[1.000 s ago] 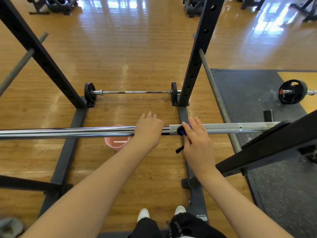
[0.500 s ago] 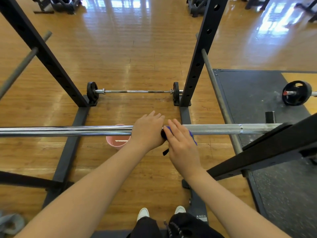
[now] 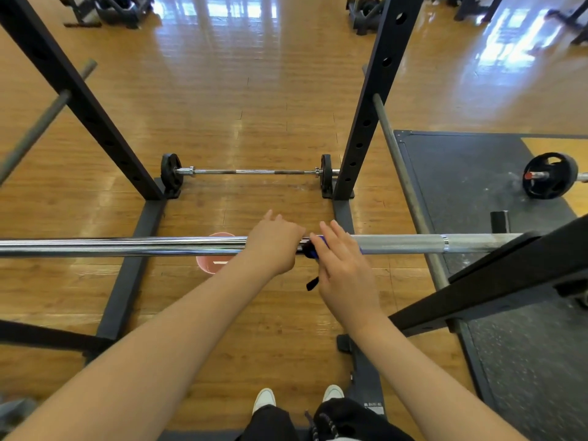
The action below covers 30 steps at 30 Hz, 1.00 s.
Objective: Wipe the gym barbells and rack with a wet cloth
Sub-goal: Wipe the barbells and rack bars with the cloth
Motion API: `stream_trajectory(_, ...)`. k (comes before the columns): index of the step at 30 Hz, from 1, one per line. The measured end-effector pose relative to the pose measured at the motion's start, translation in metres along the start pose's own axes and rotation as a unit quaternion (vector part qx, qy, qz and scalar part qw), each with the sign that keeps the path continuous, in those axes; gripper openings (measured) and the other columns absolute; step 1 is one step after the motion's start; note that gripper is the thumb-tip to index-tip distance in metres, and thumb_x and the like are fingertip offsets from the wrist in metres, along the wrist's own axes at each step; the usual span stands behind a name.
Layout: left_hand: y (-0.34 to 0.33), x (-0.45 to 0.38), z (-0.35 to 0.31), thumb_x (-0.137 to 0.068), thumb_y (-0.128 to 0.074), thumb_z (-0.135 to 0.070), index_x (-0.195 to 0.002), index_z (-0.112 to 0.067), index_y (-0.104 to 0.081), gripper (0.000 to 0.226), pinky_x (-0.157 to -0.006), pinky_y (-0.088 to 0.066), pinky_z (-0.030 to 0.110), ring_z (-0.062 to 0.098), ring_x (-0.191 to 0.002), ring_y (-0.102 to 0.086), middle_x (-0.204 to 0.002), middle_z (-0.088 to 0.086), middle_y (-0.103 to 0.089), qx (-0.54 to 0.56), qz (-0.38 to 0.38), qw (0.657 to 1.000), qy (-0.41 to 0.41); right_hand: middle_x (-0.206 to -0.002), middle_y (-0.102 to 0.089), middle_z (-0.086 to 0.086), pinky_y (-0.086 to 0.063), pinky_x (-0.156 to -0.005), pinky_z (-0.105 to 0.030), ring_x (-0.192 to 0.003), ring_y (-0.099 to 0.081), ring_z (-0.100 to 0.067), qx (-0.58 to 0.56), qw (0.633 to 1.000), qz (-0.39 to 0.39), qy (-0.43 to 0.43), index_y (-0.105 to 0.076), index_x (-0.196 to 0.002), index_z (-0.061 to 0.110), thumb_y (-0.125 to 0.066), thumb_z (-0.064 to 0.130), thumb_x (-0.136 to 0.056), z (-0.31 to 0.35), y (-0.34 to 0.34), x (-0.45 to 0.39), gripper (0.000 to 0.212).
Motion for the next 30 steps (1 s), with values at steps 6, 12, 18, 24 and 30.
stream_trajectory(6,-0.002,0.000,0.004,-0.087,-0.054,-0.004,-0.151,-0.018,-0.013,0.077,-0.118,-0.014,0.039,0.022,-0.146,-0.008,-0.158,0.008,-0.012,0.056,-0.004,0.998,-0.014,-0.125,-0.059,-0.020,-0.042,-0.099,-0.052,-0.122,-0.051,-0.037,0.012,0.997,-0.054,-0.052,-0.063,-0.116,-0.003,-0.069,-0.011,-0.075,-0.013,0.005,0.007,0.042)
stream_trajectory(12,-0.006,0.002,0.006,-0.089,-0.056,-0.016,-0.150,-0.013,-0.017,0.073,-0.117,-0.016,0.037,0.020,-0.145,-0.014,-0.156,0.006,-0.021,0.065,-0.045,0.997,-0.016,-0.128,-0.057,-0.020,-0.040,-0.103,-0.047,-0.123,-0.051,-0.036,0.005,1.000,0.015,0.021,-0.061,-0.120,-0.002,-0.072,-0.010,-0.072,-0.001,-0.005,0.001,0.050)
stream_trajectory(18,-0.007,0.000,0.006,-0.090,-0.056,-0.021,-0.149,-0.015,-0.021,0.069,-0.116,-0.018,0.035,0.019,-0.144,-0.017,-0.155,0.004,-0.024,0.061,-0.039,0.997,-0.016,-0.123,-0.060,-0.020,-0.044,-0.096,-0.057,-0.121,-0.051,-0.038,0.027,0.992,-0.075,-0.095,-0.062,-0.117,-0.003,-0.049,0.005,-0.088,-0.030,0.013,0.011,0.033)
stream_trajectory(24,-0.011,0.001,0.008,-0.092,-0.053,-0.020,-0.148,-0.017,-0.026,0.062,-0.116,-0.014,0.034,0.017,-0.143,-0.020,-0.153,0.000,-0.031,0.063,-0.058,0.996,-0.026,-0.127,-0.059,-0.017,-0.033,-0.105,-0.044,-0.123,-0.051,-0.035,0.005,1.000,0.008,0.007,-0.062,-0.119,0.001,-0.075,-0.010,-0.066,0.010,-0.006,0.001,0.055)
stream_trajectory(30,-0.010,0.016,0.000,-0.069,-0.075,-0.010,-0.127,0.000,-0.055,0.062,-0.110,-0.028,0.040,0.028,-0.116,-0.058,-0.123,0.015,-0.062,-0.030,-0.227,0.973,-0.029,-0.122,-0.061,-0.020,-0.033,-0.102,-0.050,-0.121,-0.051,-0.039,-0.005,0.994,-0.034,-0.103,-0.064,-0.115,-0.002,-0.069,-0.012,-0.075,-0.037,0.021,0.015,0.041)
Point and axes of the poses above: each hand's wrist, its own x-axis away from the middle knuckle, its own y-axis out of the back of the hand, z = x × y, the point moved 2 cm from there along -x, towards the middle knuckle
